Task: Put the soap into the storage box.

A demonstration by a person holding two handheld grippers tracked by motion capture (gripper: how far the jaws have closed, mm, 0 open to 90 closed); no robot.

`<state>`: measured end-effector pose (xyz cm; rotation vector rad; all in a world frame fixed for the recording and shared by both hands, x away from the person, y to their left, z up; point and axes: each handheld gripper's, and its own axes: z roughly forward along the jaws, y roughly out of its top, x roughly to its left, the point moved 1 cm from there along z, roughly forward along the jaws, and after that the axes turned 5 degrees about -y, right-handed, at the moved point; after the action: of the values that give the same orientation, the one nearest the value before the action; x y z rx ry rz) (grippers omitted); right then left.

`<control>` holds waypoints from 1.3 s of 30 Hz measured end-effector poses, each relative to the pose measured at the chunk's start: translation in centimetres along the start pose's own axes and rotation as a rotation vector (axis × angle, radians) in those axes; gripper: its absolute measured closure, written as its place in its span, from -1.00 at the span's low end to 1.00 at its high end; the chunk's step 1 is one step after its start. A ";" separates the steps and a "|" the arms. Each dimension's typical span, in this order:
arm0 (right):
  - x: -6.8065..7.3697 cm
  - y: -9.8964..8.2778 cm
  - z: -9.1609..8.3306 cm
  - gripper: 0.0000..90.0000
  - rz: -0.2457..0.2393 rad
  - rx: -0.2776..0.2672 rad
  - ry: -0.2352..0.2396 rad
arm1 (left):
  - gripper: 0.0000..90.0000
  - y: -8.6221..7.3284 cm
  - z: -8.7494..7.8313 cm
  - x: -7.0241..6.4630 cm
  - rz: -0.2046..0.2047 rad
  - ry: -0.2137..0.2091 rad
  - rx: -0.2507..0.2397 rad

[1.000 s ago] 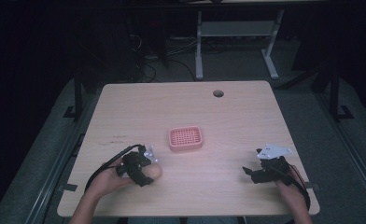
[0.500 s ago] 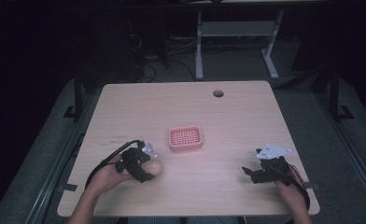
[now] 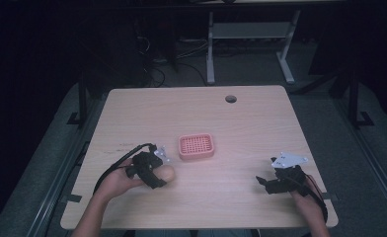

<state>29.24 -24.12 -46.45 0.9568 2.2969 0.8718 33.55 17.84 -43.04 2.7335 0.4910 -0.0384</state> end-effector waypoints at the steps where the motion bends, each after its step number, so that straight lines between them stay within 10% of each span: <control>1: 0.0 0.0 0.0 -0.69 0.000 0.000 0.001 | -0.29 0.1 0.0 0.1 0.002 0.000 0.002; 39: -0.2 -0.1 0.1 -0.69 0.003 -0.006 -0.003 | -0.29 3.8 -0.3 3.0 0.009 -0.021 0.010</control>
<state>29.42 -24.30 -46.51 0.9589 2.2898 0.8771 37.62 15.58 -41.66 2.7422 0.4736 -0.0667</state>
